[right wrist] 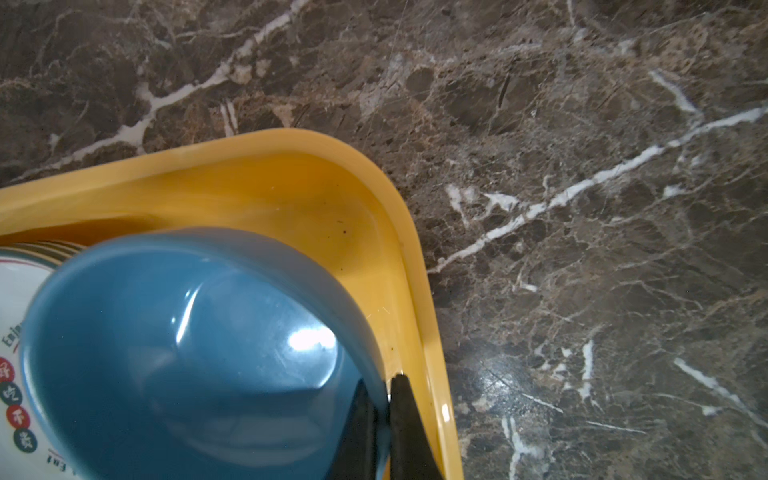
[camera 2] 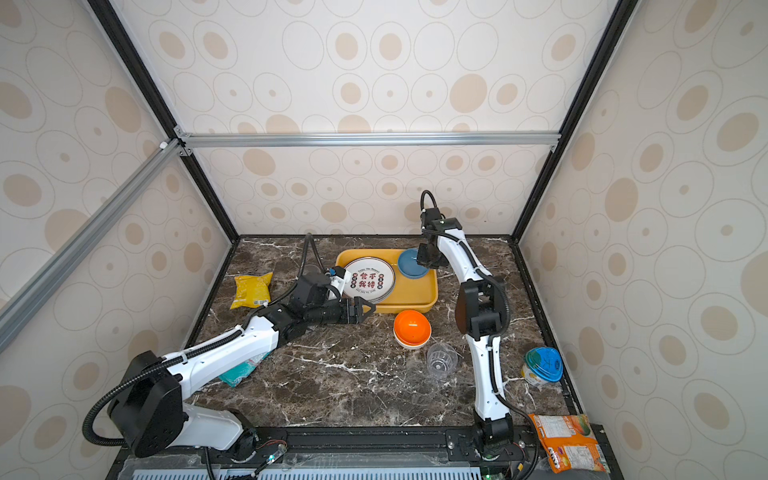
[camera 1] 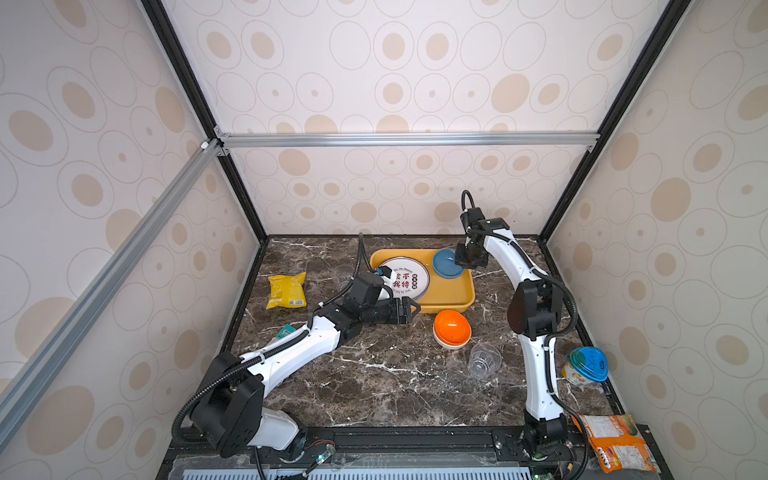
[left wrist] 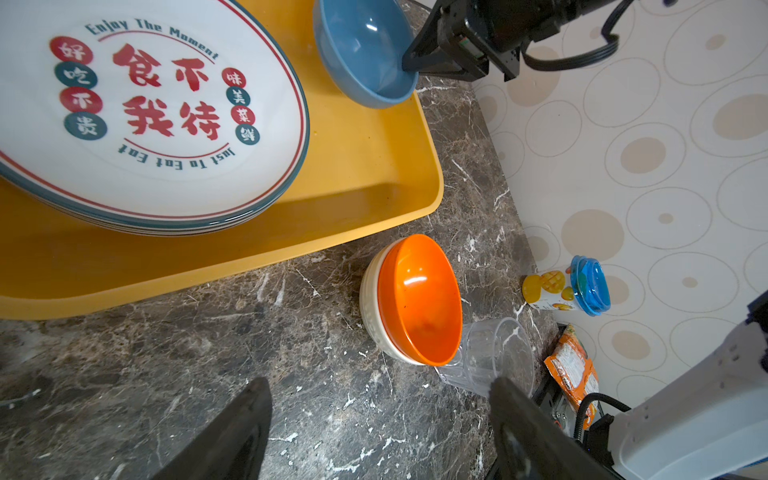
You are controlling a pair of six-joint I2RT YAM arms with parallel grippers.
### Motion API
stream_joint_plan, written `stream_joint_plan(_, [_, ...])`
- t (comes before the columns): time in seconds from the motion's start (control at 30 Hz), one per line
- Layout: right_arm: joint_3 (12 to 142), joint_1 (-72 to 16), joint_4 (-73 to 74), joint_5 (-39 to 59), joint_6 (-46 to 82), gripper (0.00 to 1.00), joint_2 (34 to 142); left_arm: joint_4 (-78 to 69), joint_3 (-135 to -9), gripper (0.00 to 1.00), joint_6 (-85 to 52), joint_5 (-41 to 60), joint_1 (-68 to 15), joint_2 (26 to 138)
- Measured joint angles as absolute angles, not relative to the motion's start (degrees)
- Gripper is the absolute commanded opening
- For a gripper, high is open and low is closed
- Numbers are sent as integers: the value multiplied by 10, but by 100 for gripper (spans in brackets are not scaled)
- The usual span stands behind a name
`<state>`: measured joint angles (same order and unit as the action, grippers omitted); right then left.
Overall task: Place the mixed dishes into the plastic bin
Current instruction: 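Carry the blue bowl into the yellow bin beside the plates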
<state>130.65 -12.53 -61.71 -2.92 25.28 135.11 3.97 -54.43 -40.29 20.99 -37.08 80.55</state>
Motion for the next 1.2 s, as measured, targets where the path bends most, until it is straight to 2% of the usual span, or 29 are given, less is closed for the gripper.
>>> stream_joint_plan(0.47, [1375,-123,-619,-20,256,1,1409,48,-545,82,-407,205,-371,806])
stream_joint_plan(1.2, [1376,-123,-622,-15,263,3,1426,53,-547,81,-407,204,-370,810])
